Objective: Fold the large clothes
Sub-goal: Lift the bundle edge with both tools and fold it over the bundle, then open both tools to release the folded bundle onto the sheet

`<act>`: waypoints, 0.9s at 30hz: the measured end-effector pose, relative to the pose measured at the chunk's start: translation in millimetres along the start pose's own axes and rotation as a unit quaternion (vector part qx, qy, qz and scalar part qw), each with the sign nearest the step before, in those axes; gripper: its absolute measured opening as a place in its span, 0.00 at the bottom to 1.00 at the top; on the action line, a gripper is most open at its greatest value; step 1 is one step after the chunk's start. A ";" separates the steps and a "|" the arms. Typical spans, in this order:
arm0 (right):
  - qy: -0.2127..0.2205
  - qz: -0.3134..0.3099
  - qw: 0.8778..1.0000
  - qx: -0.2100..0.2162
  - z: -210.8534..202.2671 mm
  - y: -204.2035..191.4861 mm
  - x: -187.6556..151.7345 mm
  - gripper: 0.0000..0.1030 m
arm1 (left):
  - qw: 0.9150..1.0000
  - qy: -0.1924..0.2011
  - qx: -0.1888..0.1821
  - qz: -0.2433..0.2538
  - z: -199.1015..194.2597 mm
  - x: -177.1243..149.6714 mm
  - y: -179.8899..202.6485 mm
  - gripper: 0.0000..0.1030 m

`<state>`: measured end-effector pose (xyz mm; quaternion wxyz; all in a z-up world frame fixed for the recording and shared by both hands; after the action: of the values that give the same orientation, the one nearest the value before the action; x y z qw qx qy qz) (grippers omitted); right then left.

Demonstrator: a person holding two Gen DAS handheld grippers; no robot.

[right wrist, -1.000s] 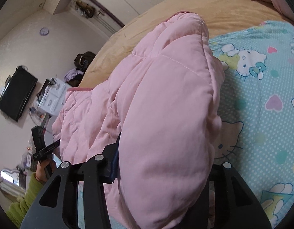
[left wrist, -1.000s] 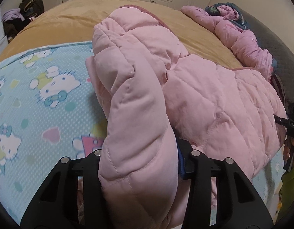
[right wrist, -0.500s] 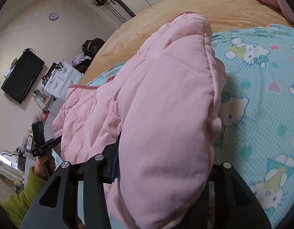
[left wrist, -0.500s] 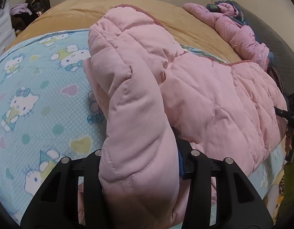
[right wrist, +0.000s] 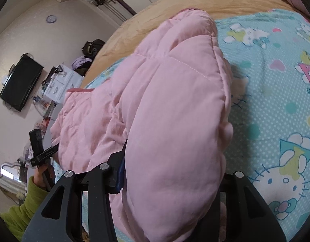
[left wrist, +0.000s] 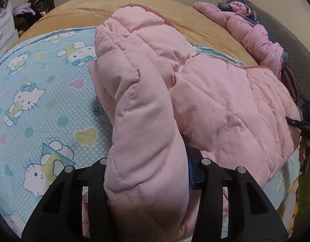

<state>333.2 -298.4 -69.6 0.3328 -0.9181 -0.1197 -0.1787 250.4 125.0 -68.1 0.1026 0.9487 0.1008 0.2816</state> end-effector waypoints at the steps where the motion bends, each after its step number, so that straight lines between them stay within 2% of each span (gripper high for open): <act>1: 0.000 0.008 1.000 -0.006 4.0 6.1 -2.3 0.45 | 1.000 0.000 -0.001 0.000 0.8 -0.3 -0.3 0.36; 6: 0.011 0.017 0.999 -0.037 12.9 10.8 -7.4 0.58 | 1.000 -0.003 -0.002 -0.004 4.5 -2.6 -2.5 0.36; 10: 0.016 0.011 0.995 -0.097 16.8 4.0 -8.6 0.79 | 1.000 -0.004 -0.004 -0.008 5.9 -4.5 -4.2 0.37; 16: 0.026 0.018 0.990 -0.137 20.1 0.2 -7.1 0.95 | 1.000 -0.005 -0.006 -0.012 7.5 -6.1 -6.1 0.39; 23: 0.031 0.007 0.988 -0.154 15.0 -3.7 -7.2 0.96 | 1.000 -0.010 0.007 -0.014 6.8 -5.5 -6.1 0.49; 27: 0.032 0.000 0.987 -0.160 11.4 -6.1 -8.8 0.96 | 0.999 -0.010 0.026 -0.018 3.6 -4.9 -10.0 0.68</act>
<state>326.0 -287.3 -77.8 0.1856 -0.9534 -0.0791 -0.2245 247.0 132.9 -76.1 0.0837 0.9519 0.1239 0.2675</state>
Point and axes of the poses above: each gripper's, at about its wrist camera, not at the fingertips, and z roughly the way its jaws point, y to its right, x to its top, the point moved 2 cm from there along z, roughly the way its jaws point, and after that the axes turned 1 degree about -z, right-handed, at the moved point
